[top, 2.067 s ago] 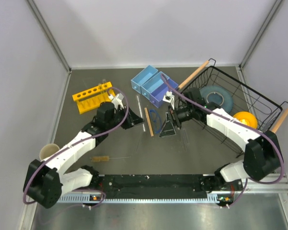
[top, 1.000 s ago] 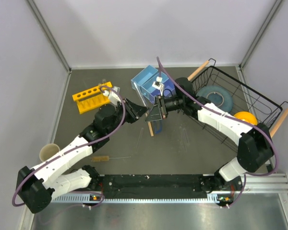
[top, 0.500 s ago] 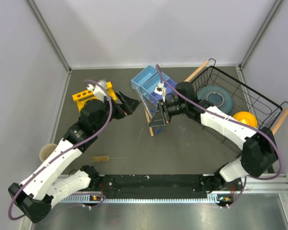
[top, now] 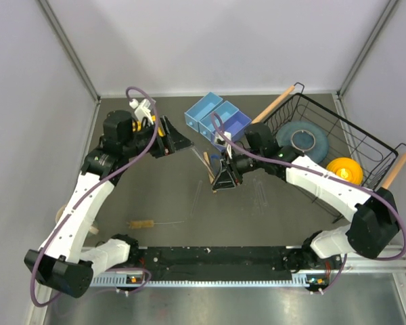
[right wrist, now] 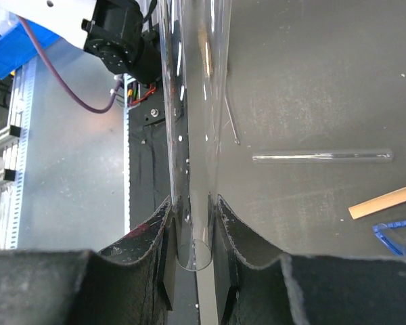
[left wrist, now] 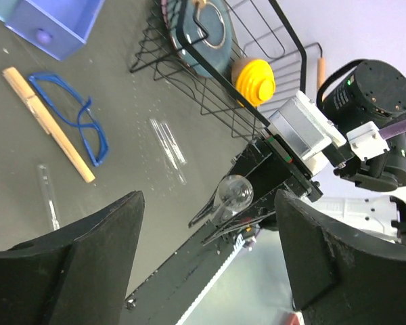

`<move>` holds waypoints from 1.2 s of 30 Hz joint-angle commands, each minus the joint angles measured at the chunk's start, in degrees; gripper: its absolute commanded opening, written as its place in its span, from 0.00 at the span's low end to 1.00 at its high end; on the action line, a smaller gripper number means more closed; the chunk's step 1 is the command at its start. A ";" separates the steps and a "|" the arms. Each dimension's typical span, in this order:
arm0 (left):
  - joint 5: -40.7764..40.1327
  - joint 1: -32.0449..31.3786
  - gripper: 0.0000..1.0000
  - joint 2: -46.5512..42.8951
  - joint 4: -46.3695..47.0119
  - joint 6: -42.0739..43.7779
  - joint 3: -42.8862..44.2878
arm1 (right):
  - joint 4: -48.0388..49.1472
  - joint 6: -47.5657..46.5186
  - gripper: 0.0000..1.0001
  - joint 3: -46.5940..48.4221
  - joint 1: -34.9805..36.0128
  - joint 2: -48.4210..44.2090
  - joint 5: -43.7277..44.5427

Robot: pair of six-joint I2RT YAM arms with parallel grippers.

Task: Organize the chemistry lab equipment

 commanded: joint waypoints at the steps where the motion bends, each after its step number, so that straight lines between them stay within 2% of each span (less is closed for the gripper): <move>1: 8.66 0.29 0.80 2.13 -0.98 1.82 2.46 | -1.02 -5.19 0.04 -0.43 1.14 -2.14 0.68; 6: 10.33 0.29 0.66 2.84 -0.18 1.38 2.28 | -1.28 -5.80 0.05 -0.34 1.32 -1.88 0.95; 7: 10.86 0.29 0.59 3.10 -0.01 1.12 2.11 | -1.37 -6.15 0.05 -0.34 1.49 -1.79 0.95; 9: 11.56 0.29 0.53 3.28 0.69 0.77 1.67 | -1.55 -6.42 0.05 -0.34 1.58 -1.61 1.30; 20: 13.32 0.29 0.48 3.10 2.45 -0.29 -0.70 | -2.07 -7.47 0.05 -0.43 2.11 -1.35 1.83; 28: 13.59 0.29 0.31 3.19 2.54 0.67 -1.58 | -2.16 -7.65 0.06 -0.34 2.29 -1.00 1.91; 32: 12.54 0.20 0.19 3.28 -0.08 2.87 -0.89 | -2.25 -7.74 0.06 -0.34 2.38 -0.91 1.83; 36: 10.52 0.20 0.13 3.46 -3.07 5.59 0.17 | -2.34 -7.83 0.08 -0.25 2.38 -0.91 1.83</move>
